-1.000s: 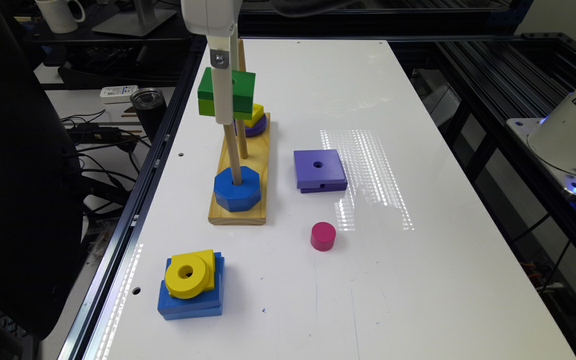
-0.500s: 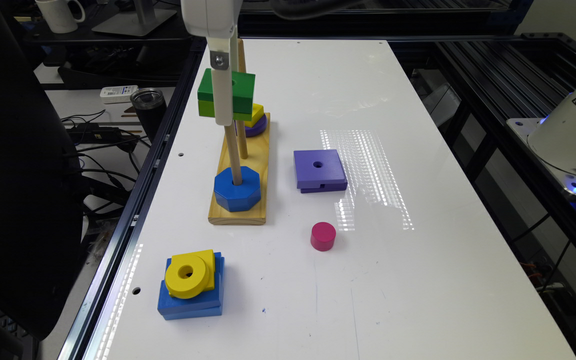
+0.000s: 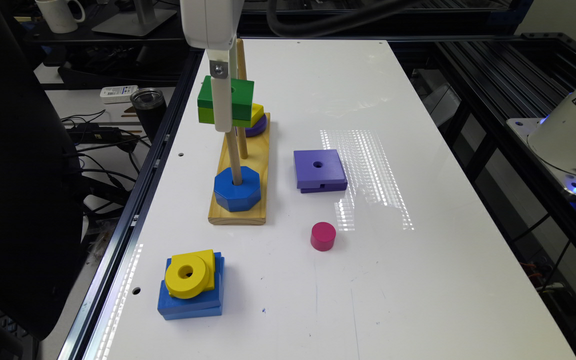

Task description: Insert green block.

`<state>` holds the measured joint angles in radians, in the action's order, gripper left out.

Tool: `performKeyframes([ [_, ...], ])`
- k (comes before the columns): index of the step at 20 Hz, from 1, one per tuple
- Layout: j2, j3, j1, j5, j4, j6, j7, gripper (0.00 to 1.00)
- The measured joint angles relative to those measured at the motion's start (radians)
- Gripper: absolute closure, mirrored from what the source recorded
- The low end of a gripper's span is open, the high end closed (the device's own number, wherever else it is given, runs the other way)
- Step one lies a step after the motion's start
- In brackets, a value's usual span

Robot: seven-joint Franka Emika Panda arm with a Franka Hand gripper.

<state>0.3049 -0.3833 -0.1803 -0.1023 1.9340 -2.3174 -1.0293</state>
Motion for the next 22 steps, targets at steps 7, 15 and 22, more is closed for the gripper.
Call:
performKeyframes([
  [7,0.001,0.0,0.0,-0.0005,0.0,0.0,0.0,1.0],
  [15,0.018,0.001,0.0,-0.005,0.0,-0.014,0.0,1.0],
  [22,0.018,0.001,0.0,-0.0051,0.0,-0.014,0.0,1.0],
])
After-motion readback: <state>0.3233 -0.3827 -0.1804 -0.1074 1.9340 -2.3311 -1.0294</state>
